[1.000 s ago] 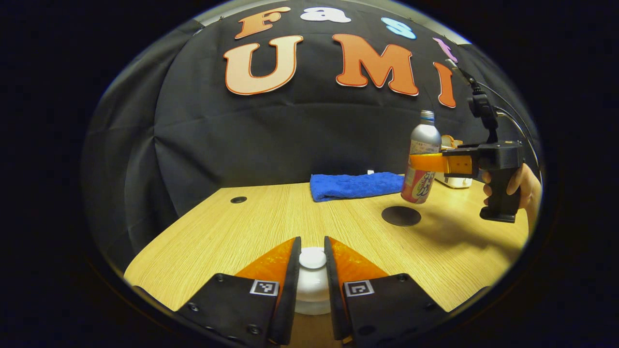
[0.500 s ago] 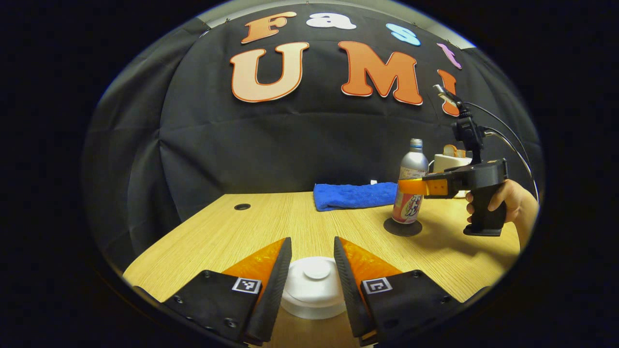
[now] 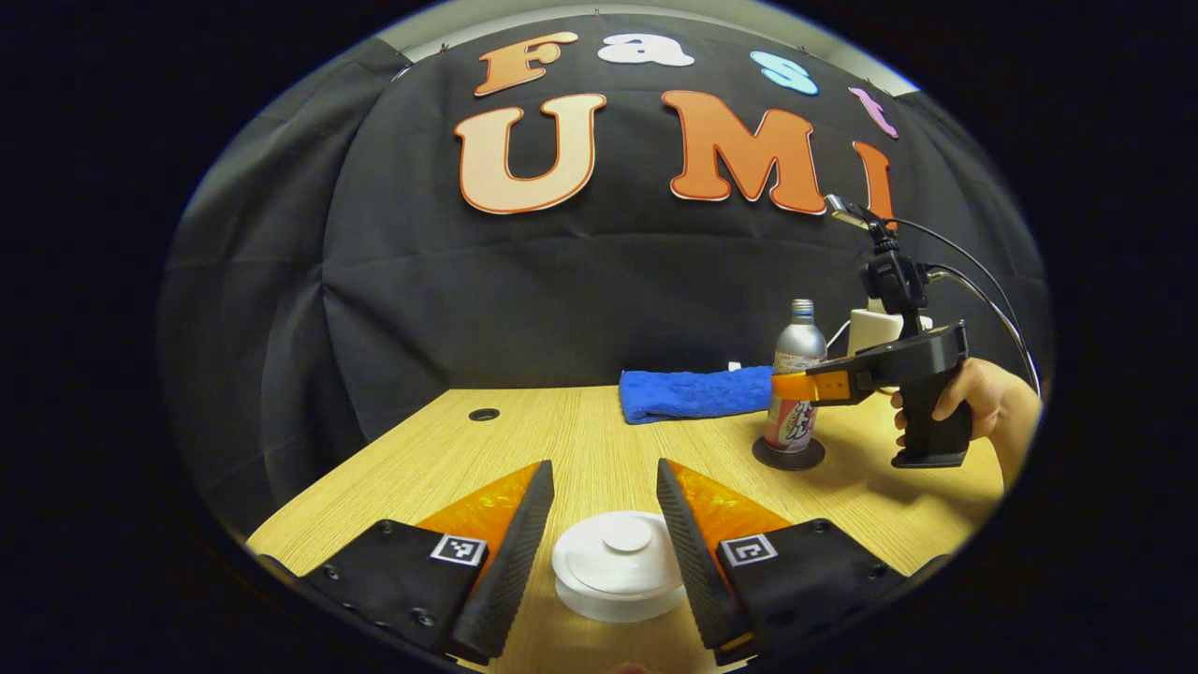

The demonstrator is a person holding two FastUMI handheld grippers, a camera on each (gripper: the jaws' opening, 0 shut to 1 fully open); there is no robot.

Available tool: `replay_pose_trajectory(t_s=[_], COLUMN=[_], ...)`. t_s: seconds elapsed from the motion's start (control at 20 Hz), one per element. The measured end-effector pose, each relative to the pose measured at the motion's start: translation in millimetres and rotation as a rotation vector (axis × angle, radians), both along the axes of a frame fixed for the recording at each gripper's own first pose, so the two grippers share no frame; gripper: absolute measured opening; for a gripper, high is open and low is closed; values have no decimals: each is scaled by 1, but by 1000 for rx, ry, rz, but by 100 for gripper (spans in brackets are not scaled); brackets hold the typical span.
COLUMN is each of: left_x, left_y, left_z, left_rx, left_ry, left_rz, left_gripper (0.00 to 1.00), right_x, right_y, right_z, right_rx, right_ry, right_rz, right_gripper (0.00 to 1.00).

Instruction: Open the teacup lid with one hand, grasp the water bottle and pour water into the teacup with the other hand; after pouring, place the water bottle on the coaster and then close the teacup lid.

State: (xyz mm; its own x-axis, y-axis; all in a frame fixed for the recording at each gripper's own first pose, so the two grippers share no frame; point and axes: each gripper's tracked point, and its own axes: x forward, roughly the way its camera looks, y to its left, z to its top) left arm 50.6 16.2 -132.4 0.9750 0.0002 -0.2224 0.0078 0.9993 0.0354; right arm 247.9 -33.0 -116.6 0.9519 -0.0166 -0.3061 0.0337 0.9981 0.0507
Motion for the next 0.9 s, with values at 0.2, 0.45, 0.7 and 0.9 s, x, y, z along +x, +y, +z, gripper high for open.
replay_pose_trajectory(t_s=[0.2, 0.45, 0.7, 0.9], left_x=[-1, -12, -13, -19], left_y=[0, -4, -10, -14], left_z=[8, 48, 81, 108], left_rx=[0, -17, -39, -42], left_ry=[-24, -96, -154, -193], left_rz=[14, 35, 51, 54], left_gripper=[81, 88, 88, 88], right_x=[-15, -59, -115, -161], right_y=[1, -6, -12, -21], right_z=[8, 39, 87, 123], right_rx=[-7, -49, -53, -63], right_ry=[16, -51, -189, -301], right_rz=[14, 9, -3, -35], right_gripper=[87, 96, 98, 97])
